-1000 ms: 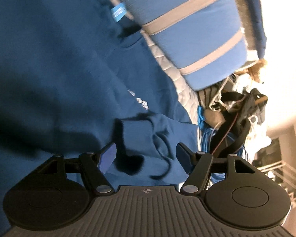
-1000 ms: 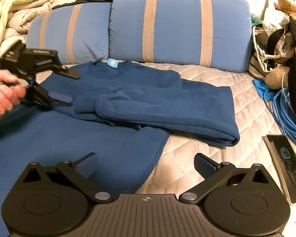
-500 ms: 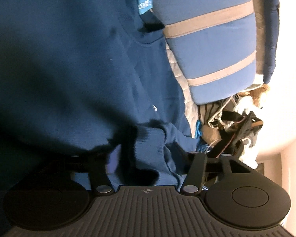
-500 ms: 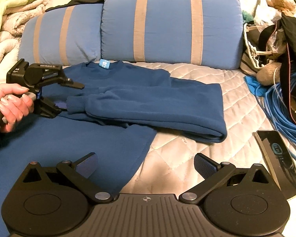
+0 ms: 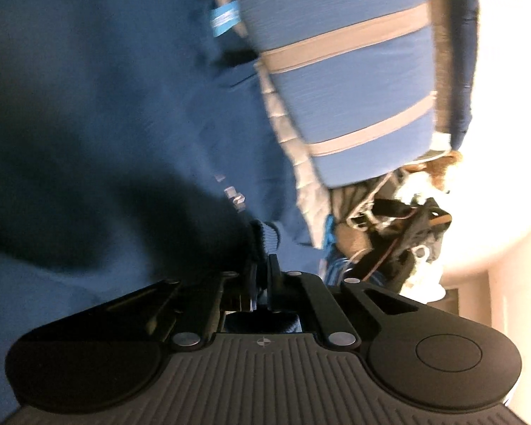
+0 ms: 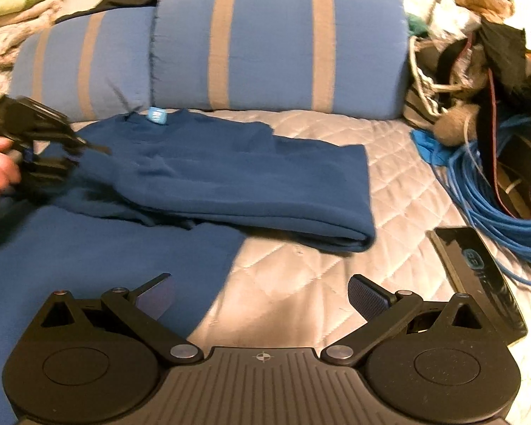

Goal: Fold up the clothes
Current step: 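Grasp the body side edge with the left gripper and fold it inward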

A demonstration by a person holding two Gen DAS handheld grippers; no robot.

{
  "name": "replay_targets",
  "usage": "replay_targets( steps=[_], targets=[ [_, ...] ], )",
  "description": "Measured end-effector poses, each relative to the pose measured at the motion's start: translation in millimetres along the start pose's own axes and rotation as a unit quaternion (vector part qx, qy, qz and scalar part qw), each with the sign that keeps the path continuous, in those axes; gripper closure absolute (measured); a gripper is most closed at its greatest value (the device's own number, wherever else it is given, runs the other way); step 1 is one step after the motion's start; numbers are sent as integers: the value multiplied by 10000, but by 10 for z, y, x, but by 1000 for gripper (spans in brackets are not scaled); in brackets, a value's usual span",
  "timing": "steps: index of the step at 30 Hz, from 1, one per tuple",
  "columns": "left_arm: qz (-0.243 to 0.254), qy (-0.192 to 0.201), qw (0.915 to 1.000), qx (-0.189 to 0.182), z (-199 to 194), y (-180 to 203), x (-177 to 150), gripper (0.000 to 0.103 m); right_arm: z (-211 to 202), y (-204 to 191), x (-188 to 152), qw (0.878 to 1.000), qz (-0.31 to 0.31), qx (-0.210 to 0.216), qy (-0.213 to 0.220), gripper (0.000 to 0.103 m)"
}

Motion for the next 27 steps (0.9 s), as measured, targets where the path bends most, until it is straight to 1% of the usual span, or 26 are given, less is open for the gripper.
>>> replay_targets(
  steps=[3,6,9,11,13,18,21,25,27],
  targets=[
    [182,167,9997,-93,-120,194,118,98,130,127,0,9996,226,-181,16,0],
    [336,360,9986,-179,-269,361,238,99,251,220,15,9987,451,-232,29,1],
    [382,529,9975,-284,-428,482,349,98,357,238,53,9982,559,-193,96,1],
    [402,635,9966,-327,-534,537,411,99,431,222,86,9980,596,-149,147,6],
    [401,737,9958,-377,-650,579,471,99,491,190,118,9976,666,-50,175,9],
    [476,961,9927,-547,-925,664,602,99,598,76,226,9968,733,161,277,11],
    [488,1052,9915,-596,-1048,665,666,99,675,43,294,9964,767,182,297,18],
    [496,1166,9898,-645,-1205,659,748,99,783,43,360,9967,744,46,312,34],
    [494,1225,9891,-656,-1283,648,787,99,822,35,377,9974,652,-12,320,38]
  ],
)
Point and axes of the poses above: each gripper's, at about its wrist camera, not at the fingertips, and z roughly the way its jaws point, y to its right, x to its top, the point moved 9 cm from there along z, roughly the way its jaws point, and after that the axes turned 5 degrees about z, right-handed, at the moved point
